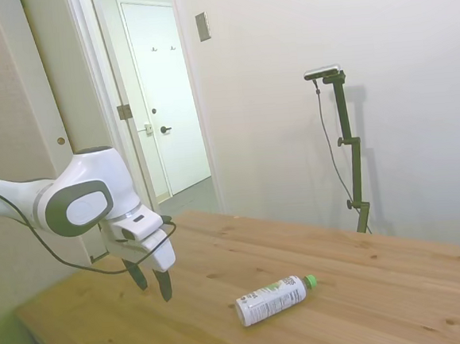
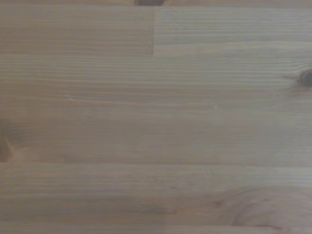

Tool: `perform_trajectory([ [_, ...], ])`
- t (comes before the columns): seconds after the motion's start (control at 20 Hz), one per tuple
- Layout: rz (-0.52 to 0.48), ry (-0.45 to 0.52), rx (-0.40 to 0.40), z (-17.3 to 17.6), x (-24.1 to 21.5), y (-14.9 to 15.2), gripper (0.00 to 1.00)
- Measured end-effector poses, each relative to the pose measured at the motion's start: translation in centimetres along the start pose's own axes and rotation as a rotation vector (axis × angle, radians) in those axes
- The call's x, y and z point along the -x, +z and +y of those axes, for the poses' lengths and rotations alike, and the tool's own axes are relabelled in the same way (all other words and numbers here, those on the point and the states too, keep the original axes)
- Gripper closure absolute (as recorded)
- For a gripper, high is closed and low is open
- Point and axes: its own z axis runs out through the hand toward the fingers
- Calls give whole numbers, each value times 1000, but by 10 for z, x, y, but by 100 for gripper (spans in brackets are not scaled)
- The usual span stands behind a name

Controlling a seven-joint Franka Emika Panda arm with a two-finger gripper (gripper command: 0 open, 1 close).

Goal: Stand the water bottle

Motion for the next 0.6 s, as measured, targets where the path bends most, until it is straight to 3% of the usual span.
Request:
perform_trajectory([
  [0.3,33,11,-14,-1,-11,-14,0],
  [0.6,83,160,-12,34,-91,-27,0],
])
